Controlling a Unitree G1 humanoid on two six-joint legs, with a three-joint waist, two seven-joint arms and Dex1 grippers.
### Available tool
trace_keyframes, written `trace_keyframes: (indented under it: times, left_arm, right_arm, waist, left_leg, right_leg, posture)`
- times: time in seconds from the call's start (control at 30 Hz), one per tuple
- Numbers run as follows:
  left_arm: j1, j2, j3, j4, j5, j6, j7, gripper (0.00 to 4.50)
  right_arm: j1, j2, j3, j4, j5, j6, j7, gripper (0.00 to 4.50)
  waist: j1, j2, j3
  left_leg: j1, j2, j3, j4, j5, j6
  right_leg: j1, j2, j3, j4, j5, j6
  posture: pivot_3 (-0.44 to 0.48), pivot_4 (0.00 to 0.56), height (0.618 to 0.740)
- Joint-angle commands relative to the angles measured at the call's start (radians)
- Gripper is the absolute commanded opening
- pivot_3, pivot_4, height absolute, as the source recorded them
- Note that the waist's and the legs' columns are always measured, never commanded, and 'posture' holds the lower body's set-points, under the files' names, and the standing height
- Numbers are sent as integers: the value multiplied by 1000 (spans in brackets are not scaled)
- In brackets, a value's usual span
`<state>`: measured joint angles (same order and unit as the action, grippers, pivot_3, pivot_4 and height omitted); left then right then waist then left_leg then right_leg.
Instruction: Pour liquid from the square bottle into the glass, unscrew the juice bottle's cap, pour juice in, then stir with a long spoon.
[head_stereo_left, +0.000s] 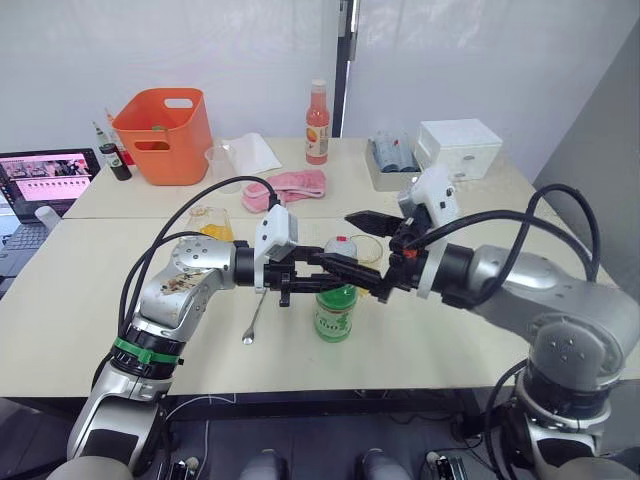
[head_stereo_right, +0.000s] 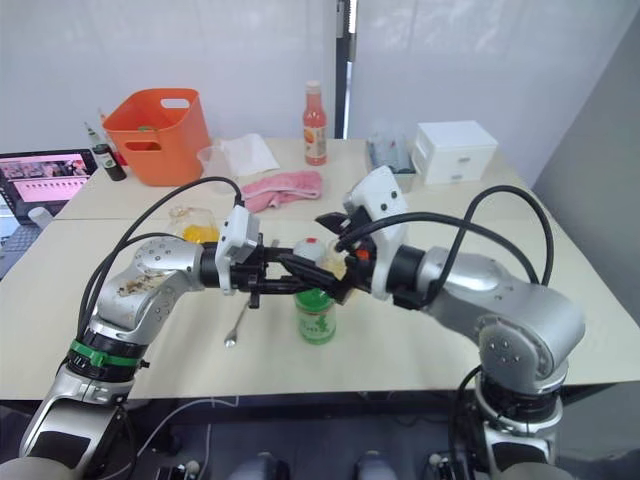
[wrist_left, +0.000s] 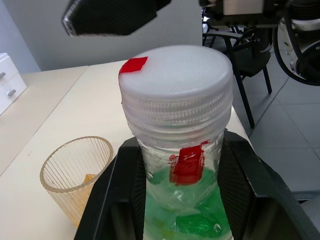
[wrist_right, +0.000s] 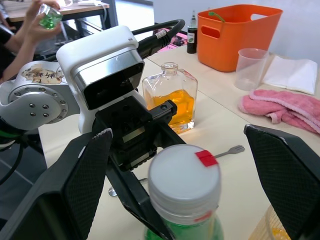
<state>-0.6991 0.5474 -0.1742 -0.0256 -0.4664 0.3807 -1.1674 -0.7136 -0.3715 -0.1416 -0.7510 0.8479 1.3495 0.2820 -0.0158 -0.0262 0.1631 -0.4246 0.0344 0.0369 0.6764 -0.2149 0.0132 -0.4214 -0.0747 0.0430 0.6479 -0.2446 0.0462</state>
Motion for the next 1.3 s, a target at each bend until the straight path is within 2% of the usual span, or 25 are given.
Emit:
trace_keyframes:
  times: [0.03, 0.53, 0.63, 0.83, 1.0, 1.07, 1.17, 1.23, 1.3]
  left_arm:
    - [10, 24, -23, 35, 60, 17, 2, 1499]
    - [-1, 24, -24, 39, 59, 17, -3, 1499]
    - [0, 25, -22, 36, 58, 19, -1, 1499]
    - [4, 27, -20, 26, 56, 27, 2, 1499]
    - [4, 28, -20, 23, 56, 33, 4, 1499]
    - [5, 28, -22, 22, 57, 34, 4, 1499]
    - [4, 26, -27, 26, 58, 34, 2, 1499]
    - [5, 28, -30, 25, 56, 33, -3, 1499]
    - [6, 30, -33, 21, 54, 33, -7, 1499]
  right_arm:
    - [-21, 23, -38, -39, 10, 49, -91, 4472]
    - [-21, 47, -23, -30, 8, 86, -168, 4472]
    - [-17, 45, -19, -27, 7, 85, -170, 3701]
    - [-11, 47, -17, -25, 23, 83, -174, 1701]
    - [-15, 31, -6, 1, 33, 52, -138, 1649]
    - [-24, -23, 10, 53, 33, -15, -39, 1649]
    - [-23, -145, 57, 158, 16, -165, 209, 1649]
    - [-34, -249, 127, 300, -13, -323, 531, 1649]
    - [-117, -317, 248, 528, -113, -501, 828, 1649]
  waist:
    - [0, 0, 0]
    - [-2, 0, 0]
    - [-2, 0, 0]
    - [-2, 0, 0]
    - [-2, 0, 0]
    - [-2, 0, 0]
    - [-2, 0, 0]
    - [-2, 0, 0]
    - [-4, 0, 0]
  left_leg:
    - [0, 0, 0, 0, 0, 0]
    - [0, 0, 1, 0, 0, 0]
    - [0, 0, 1, 0, 0, 0]
    - [0, 0, 1, 0, 0, 0]
    - [0, 0, 1, 0, 0, 0]
    - [0, 0, 1, 0, 0, 0]
    - [0, 0, 2, 0, 0, 0]
    - [0, 0, 2, -1, 0, 0]
    - [0, 0, 2, 0, 0, 0]
  right_leg:
    - [0, 0, 0, 0, 0, 0]
    - [0, 1, 0, 0, 0, 0]
    - [0, 1, 0, 0, 0, 0]
    - [0, 1, 0, -1, 0, 0]
    - [0, 1, 0, -1, 0, 0]
    - [0, 1, 0, -1, 0, 0]
    - [1, 1, 0, -2, 0, 0]
    - [1, 1, 0, -2, 0, 0]
    - [1, 1, 0, -3, 0, 1]
  posture:
    - [0, 150, 715]
    - [0, 150, 715]
    - [0, 150, 715]
    - [0, 150, 715]
    - [0, 150, 715]
    - [0, 150, 715]
    - [0, 150, 715]
    - [0, 150, 715]
    - [0, 150, 715]
